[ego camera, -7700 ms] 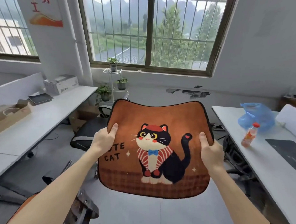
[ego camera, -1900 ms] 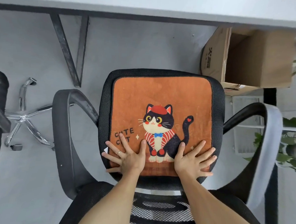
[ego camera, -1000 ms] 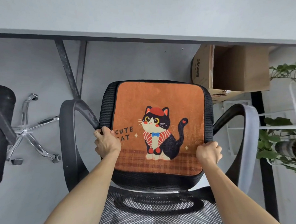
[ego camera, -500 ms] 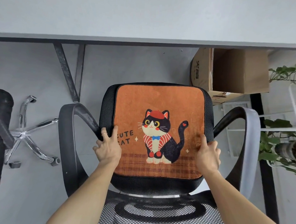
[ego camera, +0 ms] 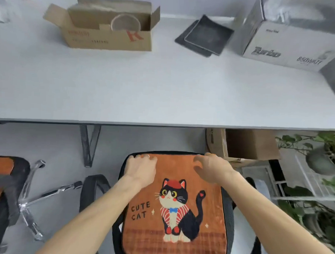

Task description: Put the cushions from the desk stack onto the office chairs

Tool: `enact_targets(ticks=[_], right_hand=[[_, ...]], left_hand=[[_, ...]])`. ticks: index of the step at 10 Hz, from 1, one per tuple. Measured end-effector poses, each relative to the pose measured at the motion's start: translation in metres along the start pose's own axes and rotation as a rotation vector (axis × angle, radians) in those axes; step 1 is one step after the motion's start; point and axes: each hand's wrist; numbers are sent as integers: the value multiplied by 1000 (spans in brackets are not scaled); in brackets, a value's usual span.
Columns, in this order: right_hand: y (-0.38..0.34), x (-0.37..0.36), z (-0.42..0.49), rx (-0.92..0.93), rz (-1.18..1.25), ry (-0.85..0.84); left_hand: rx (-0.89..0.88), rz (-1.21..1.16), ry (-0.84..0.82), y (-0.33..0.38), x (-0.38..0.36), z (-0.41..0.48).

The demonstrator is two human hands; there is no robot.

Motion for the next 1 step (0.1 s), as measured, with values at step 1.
enact_targets(ticks=[1], right_hand=[[-15, 51, 16, -18, 198, 268]], left_hand=[[16, -129, 362, -14, 49, 35]])
Point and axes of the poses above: each hand's wrist, its own z-axis towards the middle knuckle, its own x-axis out of the back of the hand, y = z × x, and after that the axes turned 12 degrees about y, right-handed
